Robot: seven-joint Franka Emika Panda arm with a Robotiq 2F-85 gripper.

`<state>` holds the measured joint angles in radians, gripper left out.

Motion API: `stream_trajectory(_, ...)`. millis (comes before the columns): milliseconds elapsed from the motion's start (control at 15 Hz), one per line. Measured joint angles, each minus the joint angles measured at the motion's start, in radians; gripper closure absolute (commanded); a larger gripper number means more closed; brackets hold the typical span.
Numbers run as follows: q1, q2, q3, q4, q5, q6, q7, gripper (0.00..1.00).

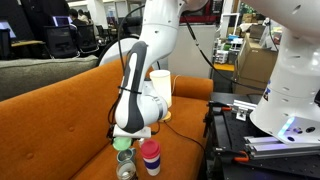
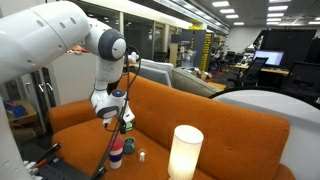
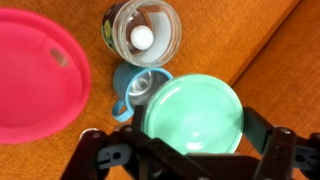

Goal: Take the green lid from the couch and put it on the clear bottle

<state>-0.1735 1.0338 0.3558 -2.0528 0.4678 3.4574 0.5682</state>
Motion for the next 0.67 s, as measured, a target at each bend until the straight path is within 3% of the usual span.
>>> stream_trajectory(133,0.122,0.025,-0.067,0.030,0.030,-0.002,0.010,0.30)
stream_trajectory(200,0.169,0.045,-0.098,0.041,0.043,-0.002,0.012,0.05)
stream_trajectory(333,0.231,0.078,-0.149,0.073,0.060,-0.006,0.018,0.05)
stream_trajectory(667,0.241,0.077,-0.164,0.090,0.068,-0.016,0.019,0.05)
